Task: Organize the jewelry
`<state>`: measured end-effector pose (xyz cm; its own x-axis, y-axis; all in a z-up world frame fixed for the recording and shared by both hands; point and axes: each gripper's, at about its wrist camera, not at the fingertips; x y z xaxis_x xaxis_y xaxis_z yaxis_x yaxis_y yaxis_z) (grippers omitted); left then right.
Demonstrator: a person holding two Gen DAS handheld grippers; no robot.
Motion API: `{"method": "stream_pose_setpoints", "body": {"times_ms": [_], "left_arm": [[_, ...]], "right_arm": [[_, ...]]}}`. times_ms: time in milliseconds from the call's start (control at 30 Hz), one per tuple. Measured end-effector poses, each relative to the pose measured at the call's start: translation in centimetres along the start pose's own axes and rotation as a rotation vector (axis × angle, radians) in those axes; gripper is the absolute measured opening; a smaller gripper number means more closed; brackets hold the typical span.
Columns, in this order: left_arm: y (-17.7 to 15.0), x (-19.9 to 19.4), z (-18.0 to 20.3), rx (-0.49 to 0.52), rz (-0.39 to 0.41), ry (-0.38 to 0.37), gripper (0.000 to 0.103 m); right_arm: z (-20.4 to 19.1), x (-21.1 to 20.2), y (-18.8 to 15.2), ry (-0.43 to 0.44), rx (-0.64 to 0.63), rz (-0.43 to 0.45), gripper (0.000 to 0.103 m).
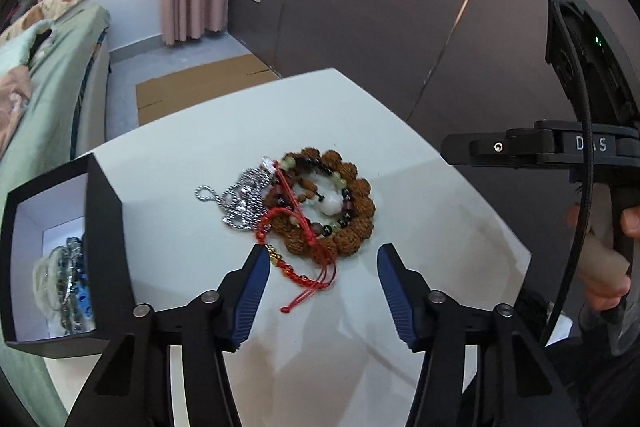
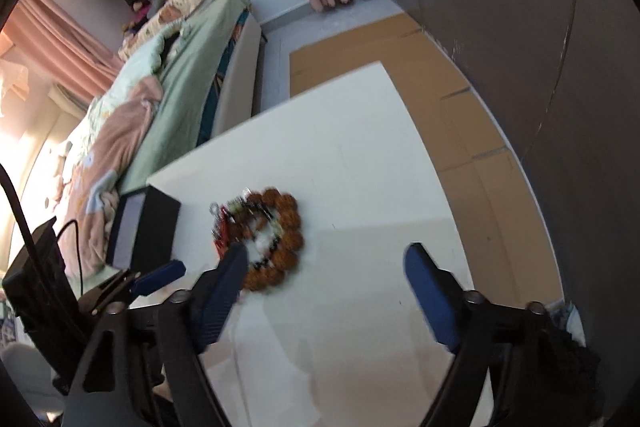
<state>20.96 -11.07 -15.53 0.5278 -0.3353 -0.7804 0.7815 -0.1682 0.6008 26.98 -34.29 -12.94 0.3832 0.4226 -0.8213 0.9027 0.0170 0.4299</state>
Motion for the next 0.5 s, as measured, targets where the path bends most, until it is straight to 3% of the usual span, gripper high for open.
{"method": "stream_pose_setpoints", "body": {"times_ms": [200,367,467,500], "left_arm": [[-0.4,2.0,0.8,0.034,-0.034,0.035,0.044],[-0.8,2.8,0.9,0.043,-0.032,0.053,0.041],[-0.8,2.9,1.0,0.045,-0.021,0.072,0.031],[-0.8,2.9,1.0,0.044,-0.02,0.077,0.023]], "right_arm": [[0.3,-0.2,-0.1,0.0,-0.007,-0.002,0.079],[0.2,-0.1,0.1,-0.001,-0.01,-0.006,0.079],[0.2,0.3,0.1,0.002,-0.006,-0.014,0.079],[0.1,0.4,0.1,0.003,-0.005,-0.016,0.079]]}}
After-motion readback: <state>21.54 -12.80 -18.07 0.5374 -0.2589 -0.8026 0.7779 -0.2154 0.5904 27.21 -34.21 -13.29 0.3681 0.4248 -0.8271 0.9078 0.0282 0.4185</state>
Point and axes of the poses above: each gripper's, at about its wrist camera, not at the fingertips, and x roughly the way its jaws point, z to its right, y to its top, and after that the axes turned 3 degrees about y, right-handed
